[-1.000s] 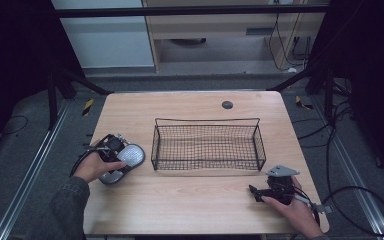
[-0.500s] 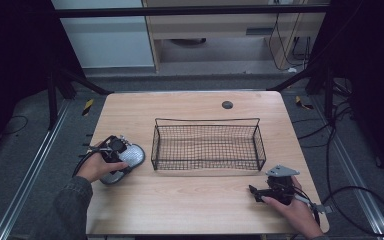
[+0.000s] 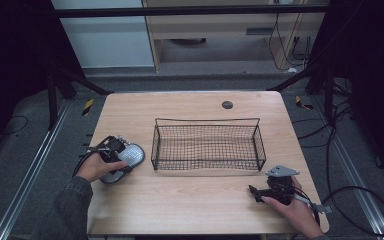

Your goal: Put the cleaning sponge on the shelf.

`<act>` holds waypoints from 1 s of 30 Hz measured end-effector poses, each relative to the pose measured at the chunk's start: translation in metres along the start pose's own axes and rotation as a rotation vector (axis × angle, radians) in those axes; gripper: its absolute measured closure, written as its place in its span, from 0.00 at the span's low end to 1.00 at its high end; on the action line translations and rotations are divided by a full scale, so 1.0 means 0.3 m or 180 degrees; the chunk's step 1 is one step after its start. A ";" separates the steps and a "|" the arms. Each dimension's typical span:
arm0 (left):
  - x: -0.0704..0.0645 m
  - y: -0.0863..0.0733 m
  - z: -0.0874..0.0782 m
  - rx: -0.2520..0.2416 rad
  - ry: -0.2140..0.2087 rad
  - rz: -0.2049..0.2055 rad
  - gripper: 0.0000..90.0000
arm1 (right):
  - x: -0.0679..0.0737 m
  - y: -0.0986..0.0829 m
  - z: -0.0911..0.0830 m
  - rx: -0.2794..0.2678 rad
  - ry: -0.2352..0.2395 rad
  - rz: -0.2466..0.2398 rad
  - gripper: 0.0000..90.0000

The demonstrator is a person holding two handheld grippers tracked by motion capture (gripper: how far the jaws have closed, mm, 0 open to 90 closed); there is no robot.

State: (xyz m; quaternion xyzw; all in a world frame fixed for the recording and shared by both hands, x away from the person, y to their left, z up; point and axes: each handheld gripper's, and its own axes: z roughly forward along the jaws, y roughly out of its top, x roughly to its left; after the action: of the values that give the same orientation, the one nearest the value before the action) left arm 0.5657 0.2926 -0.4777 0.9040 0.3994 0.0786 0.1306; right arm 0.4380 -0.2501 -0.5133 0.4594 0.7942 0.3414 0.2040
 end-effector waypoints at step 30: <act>-0.071 0.029 -0.183 -0.0377 0.0292 0.0486 0.18 | 0.001 0.000 0.000 0.0003 0.0004 0.0009 0.05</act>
State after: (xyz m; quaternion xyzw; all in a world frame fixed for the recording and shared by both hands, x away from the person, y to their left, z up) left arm 0.5440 0.2806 -0.4236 0.9180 0.3296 0.1532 0.1590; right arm 0.4380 -0.2499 -0.5133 0.4605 0.7938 0.3416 0.2028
